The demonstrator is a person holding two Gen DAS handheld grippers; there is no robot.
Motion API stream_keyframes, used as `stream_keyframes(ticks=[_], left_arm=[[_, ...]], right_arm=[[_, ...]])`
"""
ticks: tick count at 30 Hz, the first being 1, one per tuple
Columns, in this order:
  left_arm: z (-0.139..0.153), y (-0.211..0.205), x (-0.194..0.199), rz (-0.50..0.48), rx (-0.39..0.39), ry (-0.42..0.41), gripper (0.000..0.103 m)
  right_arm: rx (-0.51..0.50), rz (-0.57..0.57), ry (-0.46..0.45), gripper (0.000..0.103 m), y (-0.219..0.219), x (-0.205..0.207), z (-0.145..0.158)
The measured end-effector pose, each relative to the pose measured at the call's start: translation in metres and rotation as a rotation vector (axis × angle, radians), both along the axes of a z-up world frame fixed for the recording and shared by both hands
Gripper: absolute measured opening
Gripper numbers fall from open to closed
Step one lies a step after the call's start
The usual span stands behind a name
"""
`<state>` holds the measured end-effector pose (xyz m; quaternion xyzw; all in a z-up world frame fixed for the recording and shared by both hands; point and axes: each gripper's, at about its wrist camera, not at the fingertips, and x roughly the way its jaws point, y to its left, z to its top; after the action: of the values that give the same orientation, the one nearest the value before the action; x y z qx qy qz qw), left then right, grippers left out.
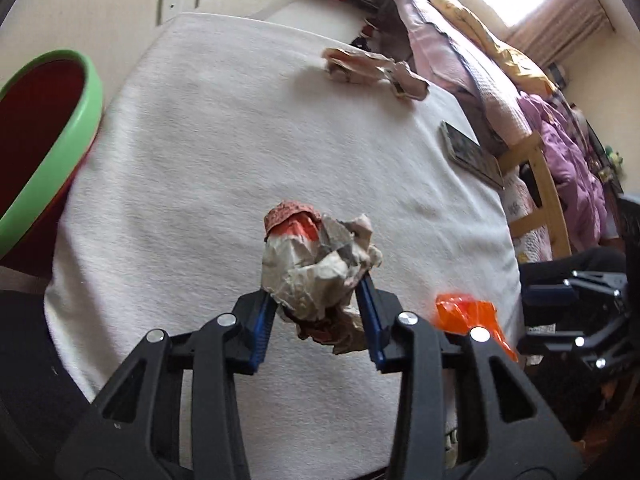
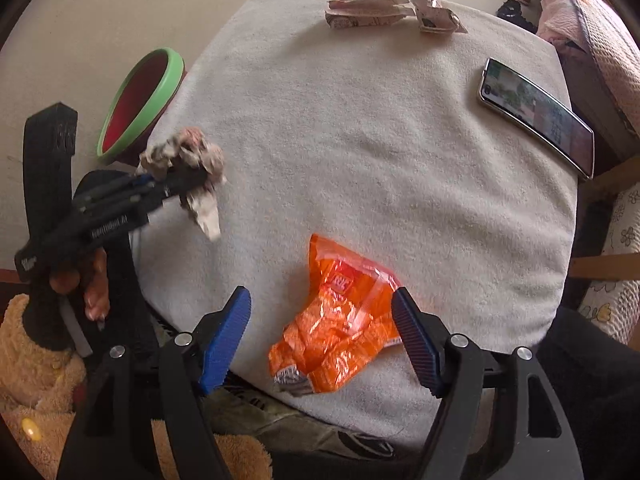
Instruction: Collect trash
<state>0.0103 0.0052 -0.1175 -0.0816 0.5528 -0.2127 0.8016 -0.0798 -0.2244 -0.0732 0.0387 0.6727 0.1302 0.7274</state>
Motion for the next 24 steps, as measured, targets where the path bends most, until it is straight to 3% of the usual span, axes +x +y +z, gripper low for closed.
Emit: stream_keyframes(ticks=[3, 7, 11, 15, 21, 24], left_arm=[[-0.007, 0.007, 0.002, 0.040, -0.012, 0.021, 0.037], [-0.011, 0.003, -0.004, 0.023, -0.022, 0.029, 0.039], [-0.013, -0.004, -0.007, 0.007, -0.029, 0.028, 0.040], [-0.014, 0.002, -0.005, 0.027, -0.027, 0.027, 0.039], [-0.011, 0.022, 0.001, 0.115, -0.010, 0.006, 0.040], [-0.009, 0.033, 0.004, 0.165, 0.002, -0.004, 0.042]], right_arm=[[0.005, -0.029, 0.076, 0.073, -0.003, -0.010, -0.008], [-0.041, -0.020, 0.160, 0.073, 0.002, -0.020, -0.026], [-0.079, 0.038, 0.184, 0.073, 0.020, -0.015, -0.040], [-0.065, 0.106, 0.106, 0.065, 0.042, -0.002, -0.040], [-0.109, 0.240, -0.155, 0.062, 0.083, 0.031, -0.027], [-0.105, 0.247, -0.227, 0.063, 0.093, 0.048, -0.023]])
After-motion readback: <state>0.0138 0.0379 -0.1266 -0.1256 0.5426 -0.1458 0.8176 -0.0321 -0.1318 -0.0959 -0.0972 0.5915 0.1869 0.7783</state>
